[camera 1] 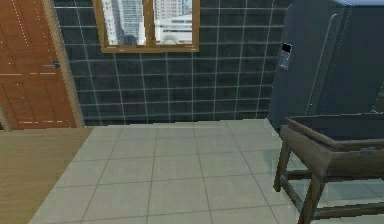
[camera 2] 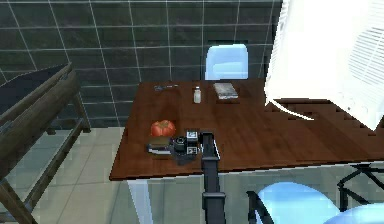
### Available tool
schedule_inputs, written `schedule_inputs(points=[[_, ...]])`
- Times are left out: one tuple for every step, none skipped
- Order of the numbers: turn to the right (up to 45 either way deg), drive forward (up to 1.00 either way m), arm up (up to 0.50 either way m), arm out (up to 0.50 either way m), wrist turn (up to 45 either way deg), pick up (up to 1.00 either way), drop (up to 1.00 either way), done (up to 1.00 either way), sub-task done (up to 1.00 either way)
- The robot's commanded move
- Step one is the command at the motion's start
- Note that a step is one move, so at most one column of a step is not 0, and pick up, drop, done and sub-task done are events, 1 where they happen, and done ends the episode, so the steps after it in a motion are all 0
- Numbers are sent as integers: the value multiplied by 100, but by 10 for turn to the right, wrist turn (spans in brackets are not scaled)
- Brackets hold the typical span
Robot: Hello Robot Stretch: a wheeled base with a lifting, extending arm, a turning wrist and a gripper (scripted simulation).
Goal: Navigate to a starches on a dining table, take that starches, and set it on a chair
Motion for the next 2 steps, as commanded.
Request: schedule_inputs(points=[[0, 0, 0, 0, 0, 100, 0, 0, 0], [0, 0, 10, 0, 0, 0, 0, 0, 0]])
